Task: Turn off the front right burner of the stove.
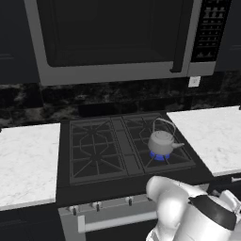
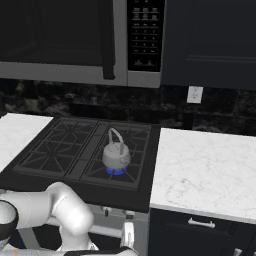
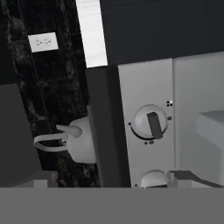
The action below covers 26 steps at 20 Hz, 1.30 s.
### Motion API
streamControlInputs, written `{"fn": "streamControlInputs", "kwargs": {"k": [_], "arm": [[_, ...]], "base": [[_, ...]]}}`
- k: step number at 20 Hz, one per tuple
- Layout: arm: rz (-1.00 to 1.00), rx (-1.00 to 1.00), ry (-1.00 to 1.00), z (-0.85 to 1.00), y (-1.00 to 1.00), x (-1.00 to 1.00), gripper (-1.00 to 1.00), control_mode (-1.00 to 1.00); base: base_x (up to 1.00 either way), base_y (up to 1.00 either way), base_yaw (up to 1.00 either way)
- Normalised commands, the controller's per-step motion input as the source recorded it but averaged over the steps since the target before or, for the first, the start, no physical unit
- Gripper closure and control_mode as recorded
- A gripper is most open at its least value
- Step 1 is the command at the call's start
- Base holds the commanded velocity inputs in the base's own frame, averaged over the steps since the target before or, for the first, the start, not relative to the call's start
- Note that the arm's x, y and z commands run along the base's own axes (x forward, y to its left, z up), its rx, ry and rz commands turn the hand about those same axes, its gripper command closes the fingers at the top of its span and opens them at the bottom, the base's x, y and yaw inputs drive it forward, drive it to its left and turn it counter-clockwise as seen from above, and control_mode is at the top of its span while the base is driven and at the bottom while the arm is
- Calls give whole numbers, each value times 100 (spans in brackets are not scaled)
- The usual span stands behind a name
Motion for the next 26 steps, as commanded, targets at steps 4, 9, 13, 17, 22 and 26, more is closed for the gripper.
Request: {"fn": "streamControlInputs", "kwargs": {"k": [4,9,13,17,22,26], "arm": [[0,0,-13,-11,3,18,-100,-100],[2,0,-13,-6,0,14,-100,-100],[2,0,-6,-7,0,19,-100,-100],[4,-6,-4,-15,-5,8,-100,-100],[3,-7,0,-17,-2,6,-100,-100],[1,-3,0,-14,-7,15,-100,-100]], "base": [[0,0,0],[0,0,0],[0,0,0],[0,0,0],[0,0,0],[0,0,0]]}}
